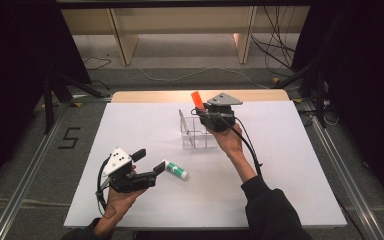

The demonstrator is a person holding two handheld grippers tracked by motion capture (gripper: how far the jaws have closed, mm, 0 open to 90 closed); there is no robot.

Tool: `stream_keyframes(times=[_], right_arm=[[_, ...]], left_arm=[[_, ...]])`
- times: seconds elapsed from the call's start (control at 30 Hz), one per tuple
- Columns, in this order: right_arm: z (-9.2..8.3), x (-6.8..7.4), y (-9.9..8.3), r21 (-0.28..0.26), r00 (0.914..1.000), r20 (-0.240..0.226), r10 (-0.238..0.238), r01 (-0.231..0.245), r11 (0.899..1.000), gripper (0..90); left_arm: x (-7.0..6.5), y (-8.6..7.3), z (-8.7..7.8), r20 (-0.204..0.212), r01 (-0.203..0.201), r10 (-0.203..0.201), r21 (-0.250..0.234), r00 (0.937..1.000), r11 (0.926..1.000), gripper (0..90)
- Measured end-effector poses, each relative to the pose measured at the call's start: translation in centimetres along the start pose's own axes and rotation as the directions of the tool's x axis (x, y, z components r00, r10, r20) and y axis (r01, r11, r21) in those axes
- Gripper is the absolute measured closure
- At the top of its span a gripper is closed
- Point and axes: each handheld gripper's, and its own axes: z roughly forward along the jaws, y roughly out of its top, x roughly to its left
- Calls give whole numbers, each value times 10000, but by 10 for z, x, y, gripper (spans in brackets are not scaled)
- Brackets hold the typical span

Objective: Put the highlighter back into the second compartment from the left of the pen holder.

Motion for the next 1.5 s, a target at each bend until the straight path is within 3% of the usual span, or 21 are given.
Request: stream_keyframes(times=[0.57, 1.5], right_arm=[[22, 8, -6, 41, 9988, 446, 199, -201, 9998, 669], [33, 13, -19, 263, 9937, 777, 806, -828, 9962, 668]], left_arm=[[0, 0, 0, 28, -50, 50, 16, 10000, 10000, 168], [0, 0, 0, 42, -29, 29, -5, 10000, 10000, 168]])
